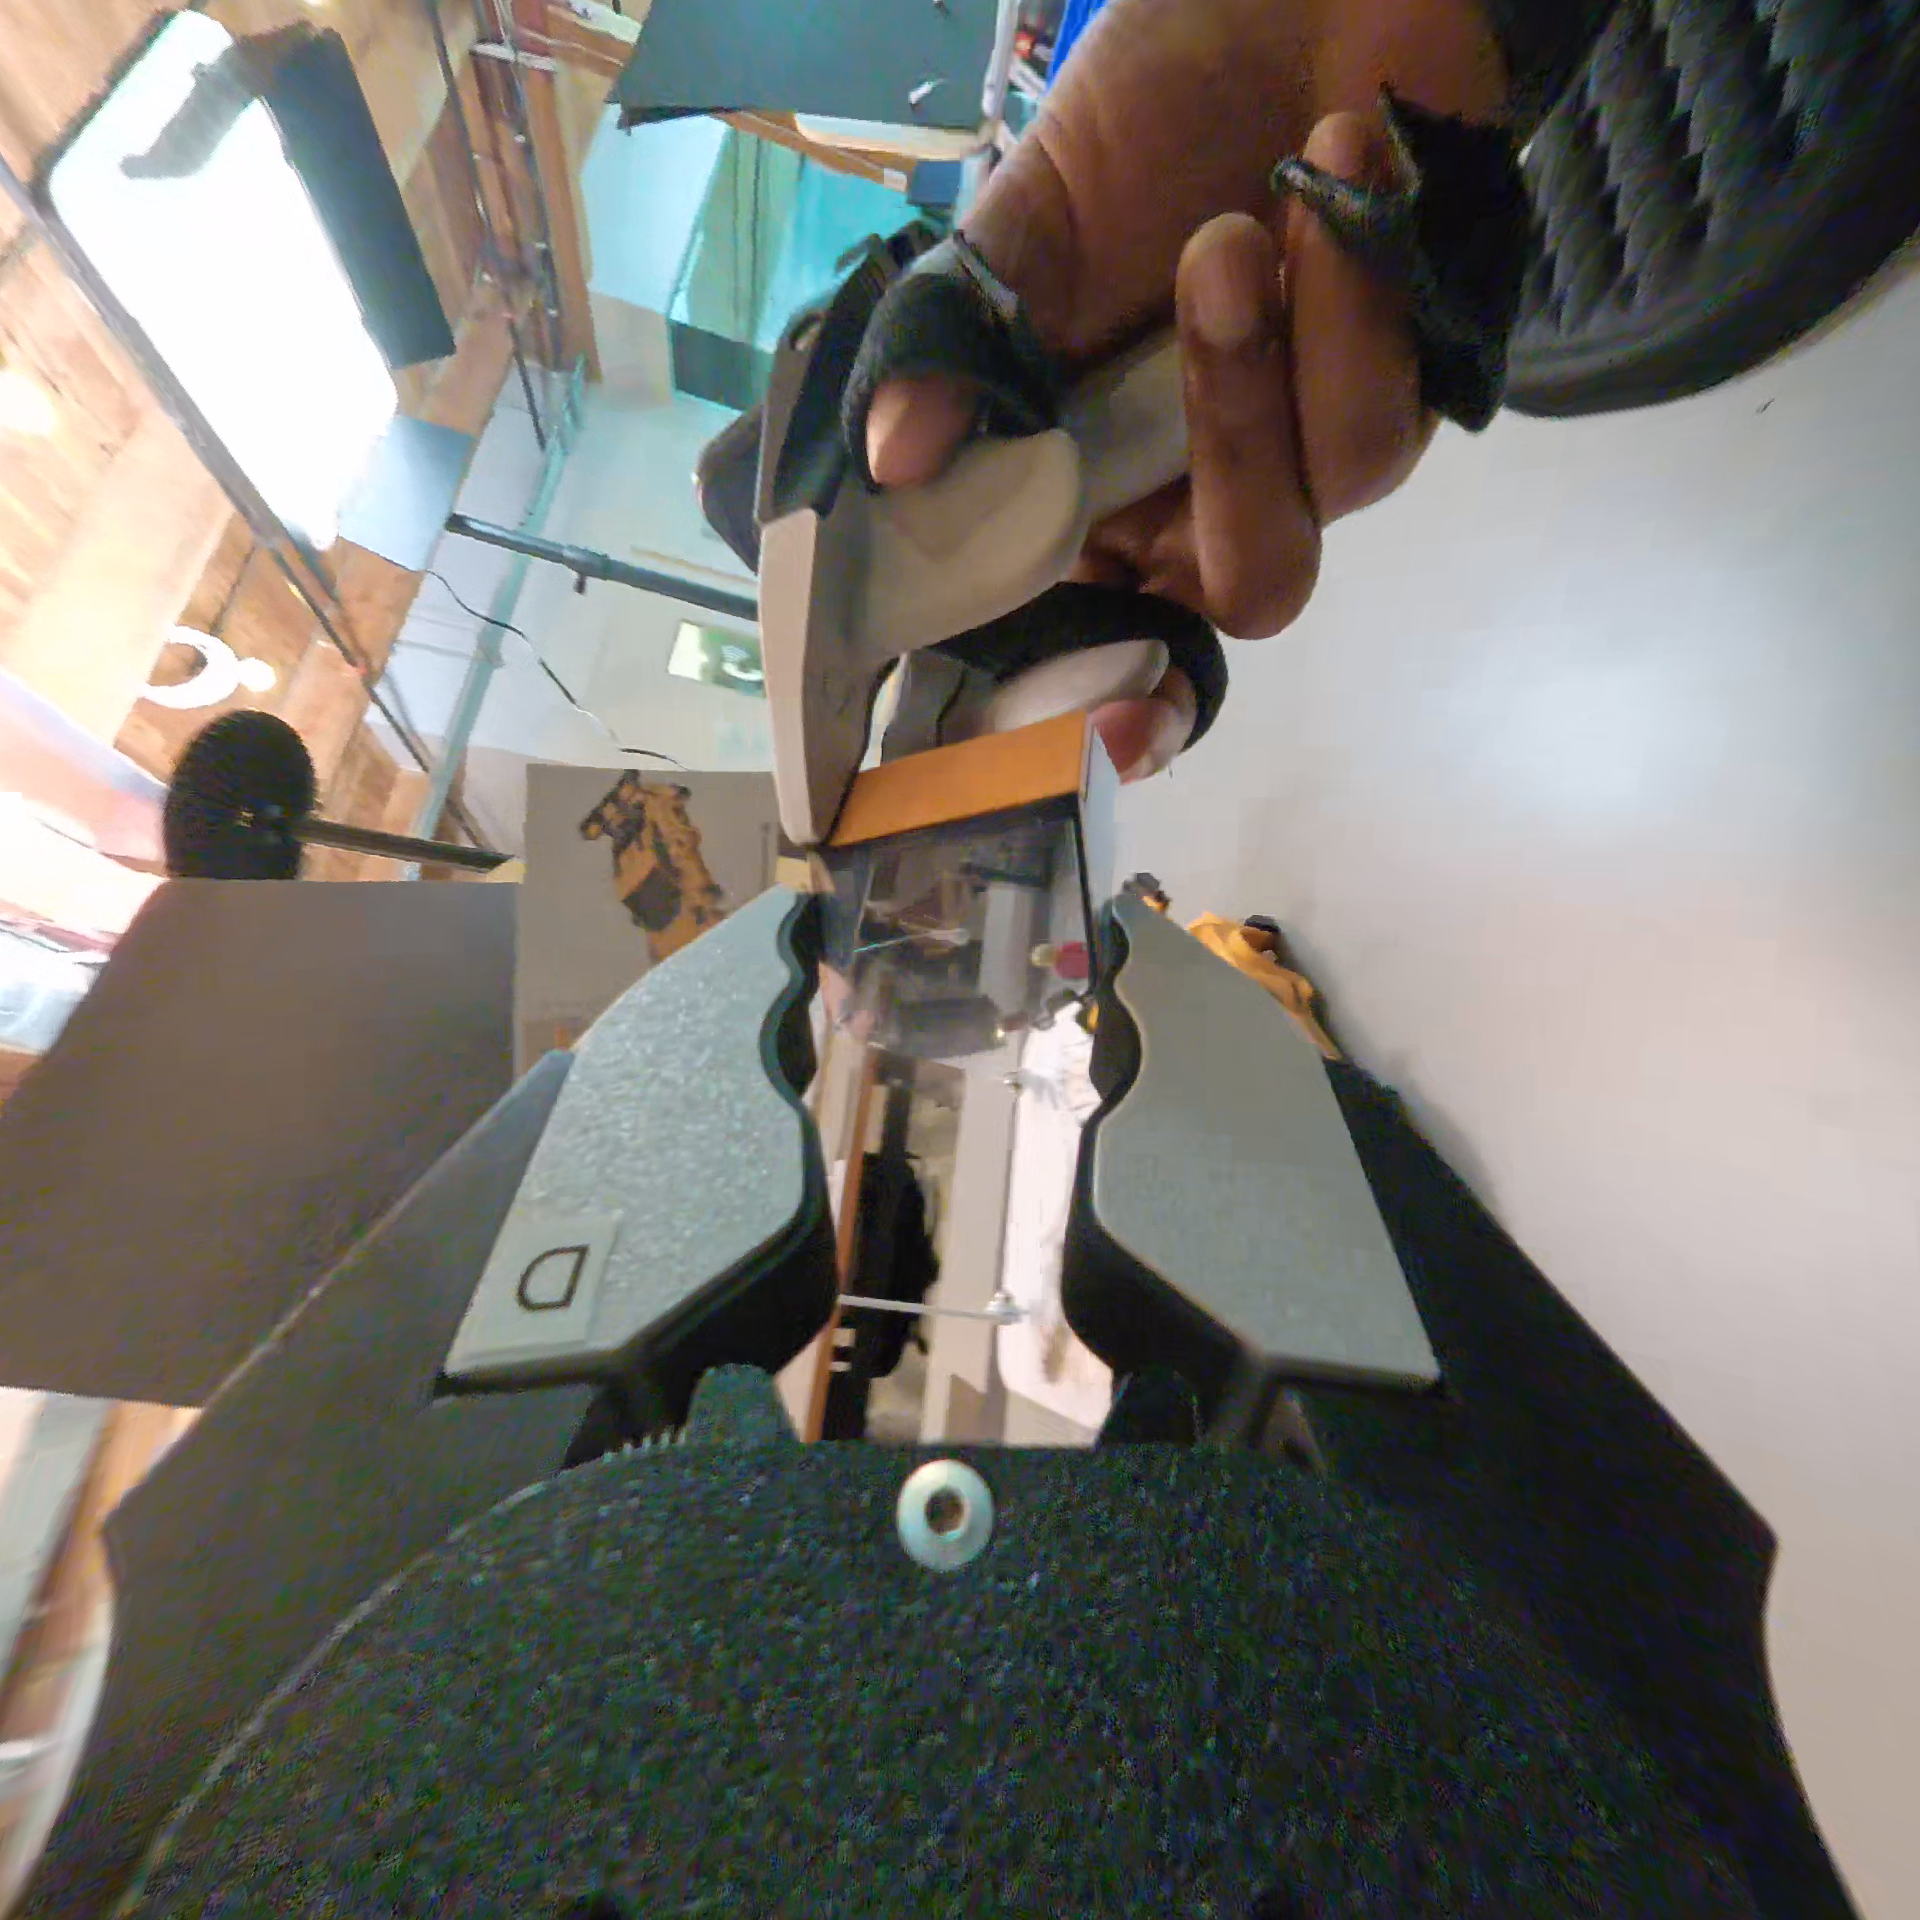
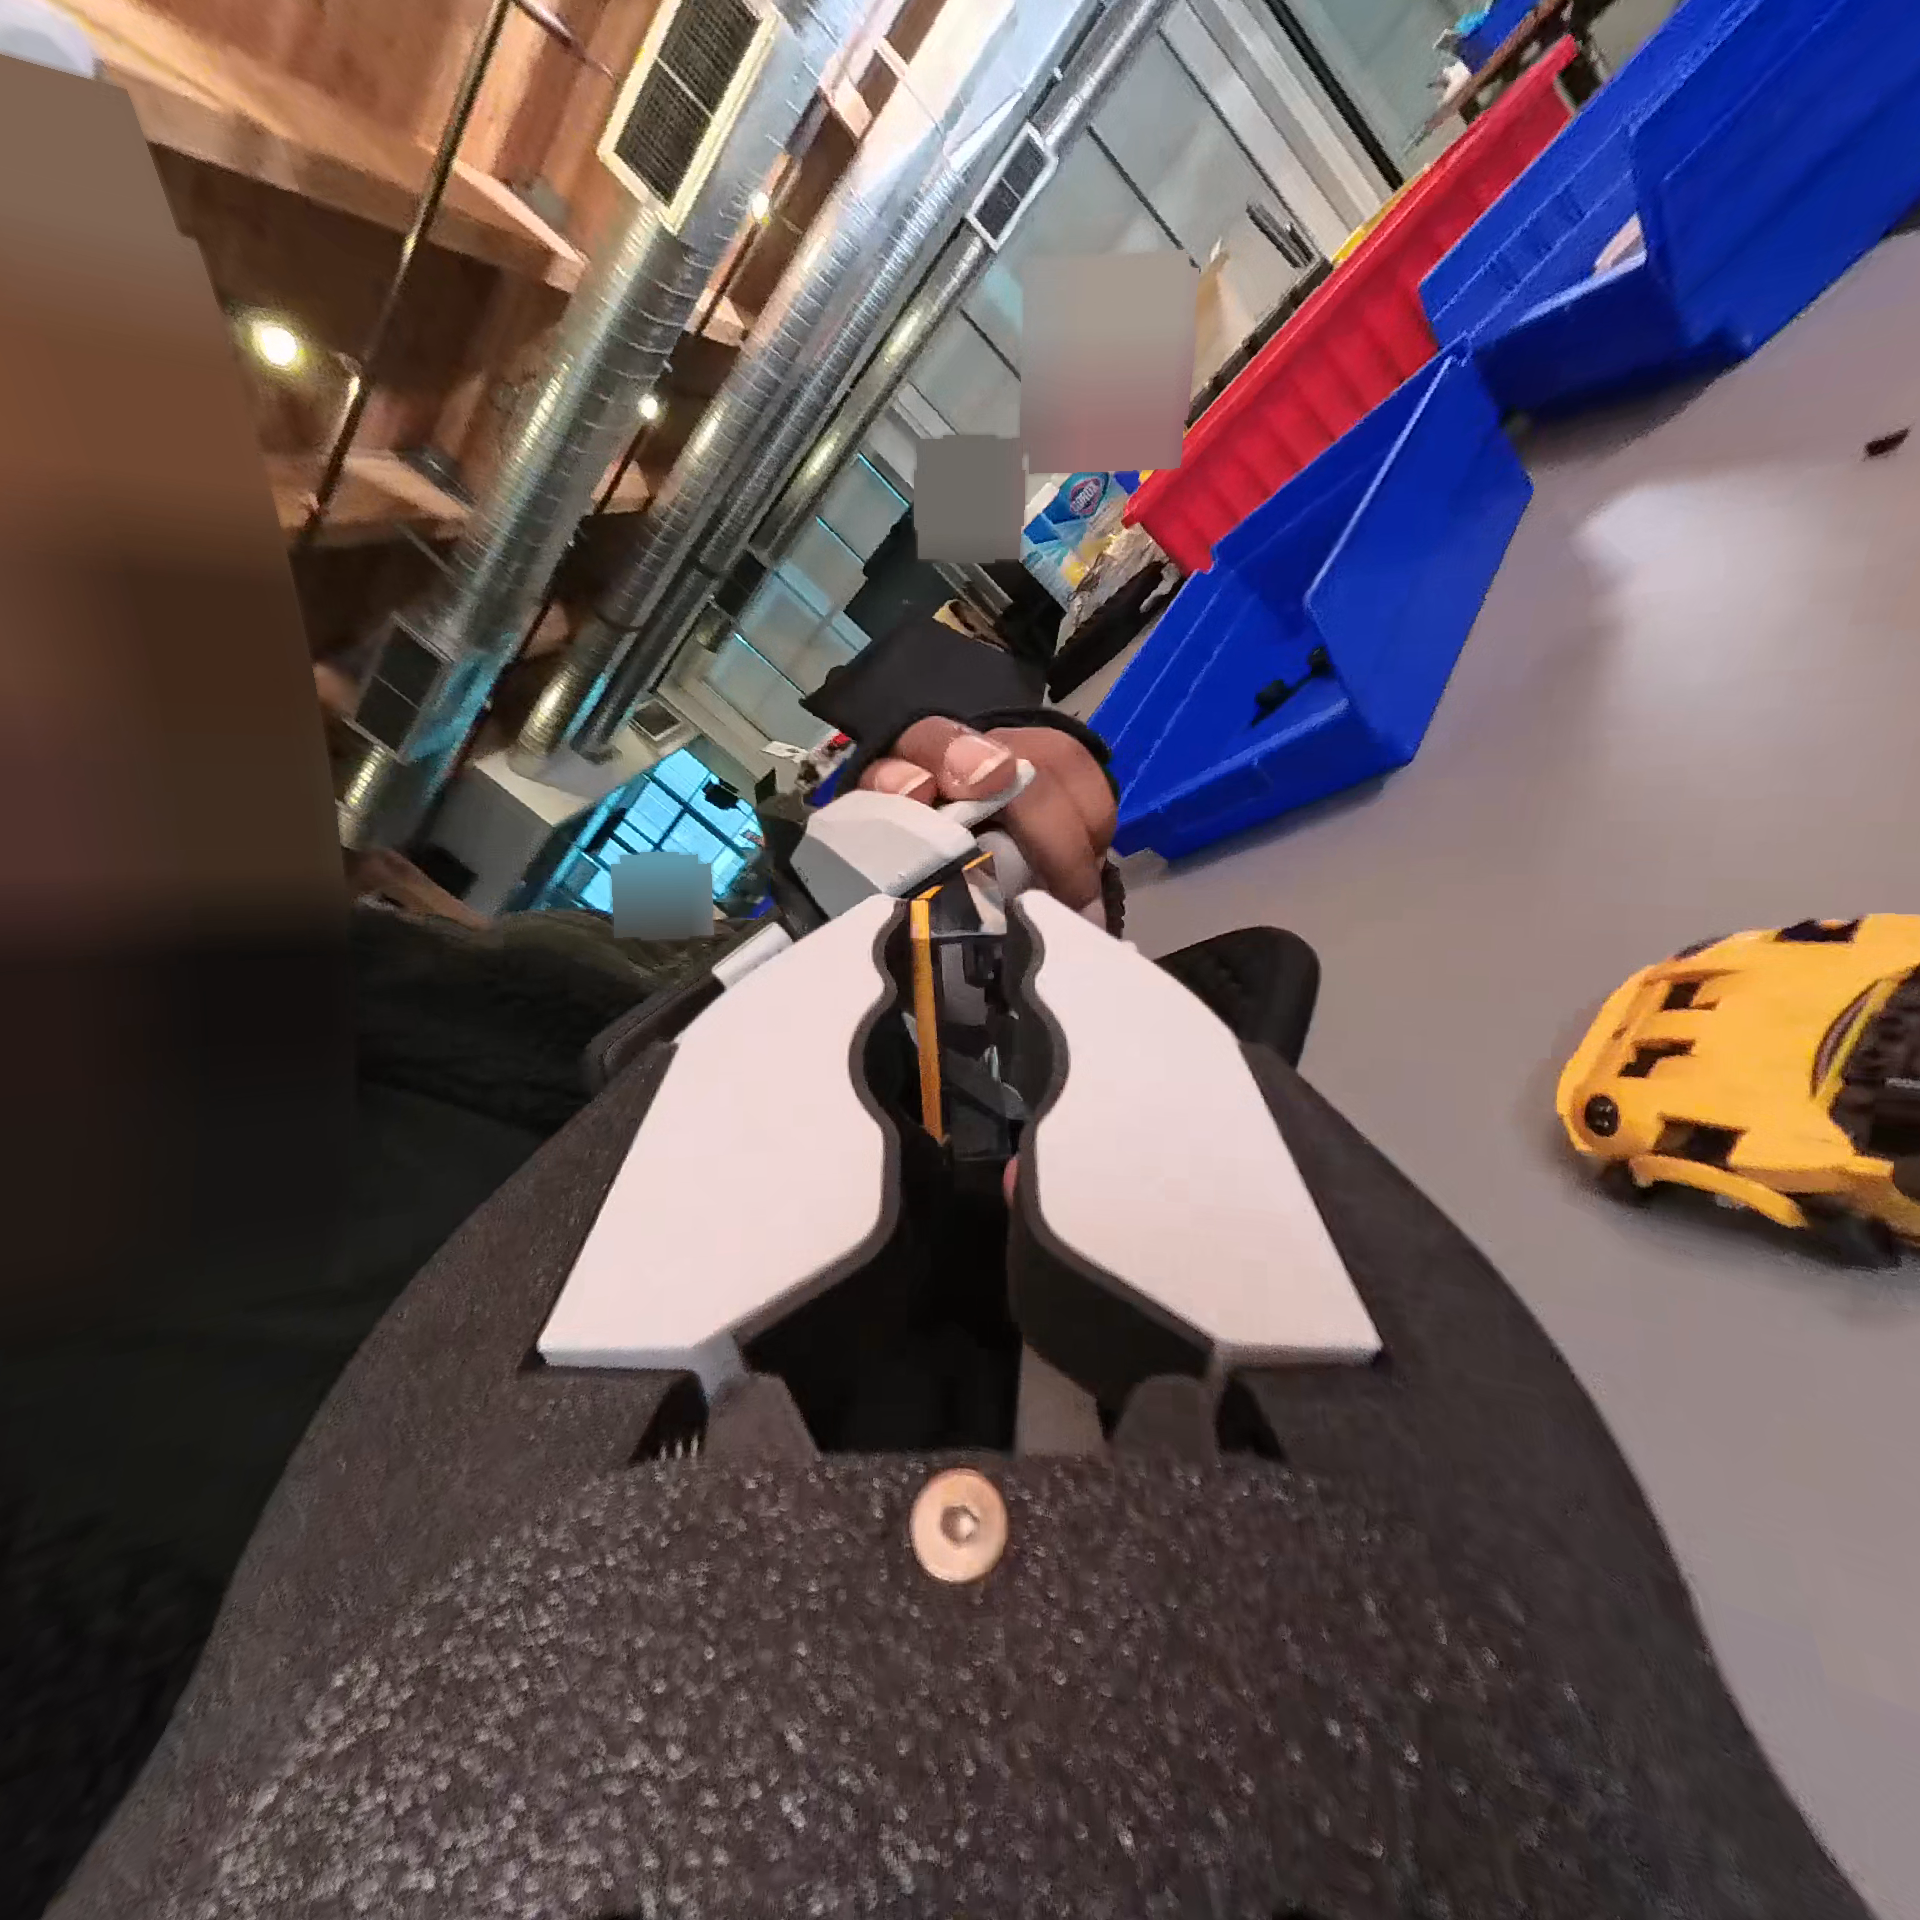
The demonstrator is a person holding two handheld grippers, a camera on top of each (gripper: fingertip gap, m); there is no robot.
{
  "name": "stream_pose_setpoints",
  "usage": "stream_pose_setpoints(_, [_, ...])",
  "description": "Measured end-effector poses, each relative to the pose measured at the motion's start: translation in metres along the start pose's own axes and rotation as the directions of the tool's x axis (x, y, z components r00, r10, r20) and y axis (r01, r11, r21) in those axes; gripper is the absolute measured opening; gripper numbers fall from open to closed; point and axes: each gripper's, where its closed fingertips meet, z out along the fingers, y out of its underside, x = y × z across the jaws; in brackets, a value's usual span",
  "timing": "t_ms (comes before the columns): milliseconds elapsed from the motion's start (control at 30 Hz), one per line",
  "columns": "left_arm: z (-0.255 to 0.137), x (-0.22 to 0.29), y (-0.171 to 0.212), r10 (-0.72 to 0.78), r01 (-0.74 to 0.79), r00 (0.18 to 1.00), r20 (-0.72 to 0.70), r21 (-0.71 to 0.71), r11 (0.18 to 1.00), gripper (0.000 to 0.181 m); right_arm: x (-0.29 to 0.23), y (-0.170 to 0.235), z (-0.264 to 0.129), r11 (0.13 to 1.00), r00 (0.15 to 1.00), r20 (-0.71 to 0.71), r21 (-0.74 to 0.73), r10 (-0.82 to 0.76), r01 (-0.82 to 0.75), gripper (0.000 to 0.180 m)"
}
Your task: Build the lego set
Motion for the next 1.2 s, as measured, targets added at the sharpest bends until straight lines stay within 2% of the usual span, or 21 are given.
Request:
stream_pose_setpoints(133, [0.004, 0.013, 0.005, -0.236, 0.234, 0.965, -0.114, -0.027, 0.972, 0.05, 0.017, 0.002, -0.003, 0.985, 0.985, -0.018, 0.016, 0.172, -0.172, 0.016])
stream_pose_setpoints(300, [0.007, 0.03, 0.012, -0.526, 0.522, 0.809, -0.262, -0.092, 0.848, 0.06, 0.038, 0.003, -0.009, 0.943, 0.944, -0.035, 0.082, 0.327, -0.324, 0.016])
stream_pose_setpoints(400, [0.007, 0.035, 0.013, -0.623, 0.621, 0.719, -0.309, -0.118, 0.775, 0.056, 0.046, 0.008, -0.01, 0.929, 0.93, -0.053, 0.092, 0.364, -0.359, 0.016])
stream_pose_setpoints(567, [0.008, 0.042, 0.017, -0.697, 0.693, 0.617, -0.365, -0.169, 0.701, 0.053, 0.056, 0.011, -0.012, 0.908, 0.909, -0.069, 0.112, 0.412, -0.403, 0.016])
stream_pose_setpoints(600, [0.008, 0.042, 0.017, -0.729, 0.727, 0.569, -0.38, -0.18, 0.662, 0.053, 0.058, 0.01, -0.013, 0.914, 0.914, -0.08, 0.119, 0.397, -0.387, 0.018])
stream_pose_setpoints(633, [0.008, 0.042, 0.016, -0.773, 0.779, 0.488, -0.404, -0.198, 0.595, 0.053, 0.059, 0.008, -0.015, 0.925, 0.924, -0.095, 0.126, 0.372, -0.359, 0.025])
stream_pose_setpoints(700, [0.006, 0.037, 0.014, -0.853, 0.884, 0.281, -0.44, -0.226, 0.408, 0.053, 0.061, 0.007, -0.018, 0.963, 0.954, -0.147, 0.1, 0.263, -0.25, 0.041])
stream_pose_setpoints(767, [0.003, 0.029, 0.014, -0.879, 0.943, 0.078, -0.471, -0.252, 0.218, 0.053, 0.06, 0.003, -0.024, 0.991, 0.971, -0.206, 0.071, 0.122, -0.11, 0.043])
stream_pose_setpoints(833, [0.001, 0.021, 0.014, -0.869, 0.96, -0.055, -0.491, -0.264, 0.089, 0.053, 0.055, 0.0, -0.028, 0.999, 0.975, -0.22, 0.044, 0.027, -0.018, 0.043])
stream_pose_setpoints(933, [-0.002, 0.016, 0.014, -0.849, 0.959, -0.16, -0.504, -0.284, -0.012, 0.053, 0.048, -0.001, -0.032, 0.998, 0.972, -0.225, 0.014, -0.062, 0.067, 0.043])
stream_pose_setpoints(1000, [-0.002, 0.016, 0.014, -0.841, 0.954, -0.199, -0.504, -0.295, -0.048, 0.054, 0.046, 0.0, -0.033, 0.995, 0.968, -0.231, -0.005, -0.096, 0.097, 0.041])
stream_pose_setpoints(1133, [-0.001, 0.017, 0.015, -0.837, 0.948, -0.234, -0.496, -0.306, -0.083, 0.054, 0.047, 0.003, -0.036, 0.988, 0.956, -0.252, -0.03, -0.152, 0.15, 0.038])
stream_pose_setpoints(1200, [0.001, 0.02, 0.02, -0.853, 0.947, -0.225, -0.471, -0.313, -0.077, 0.054, 0.048, 0.003, -0.037, 0.985, 0.949, -0.264, -0.039, -0.172, 0.168, 0.038])
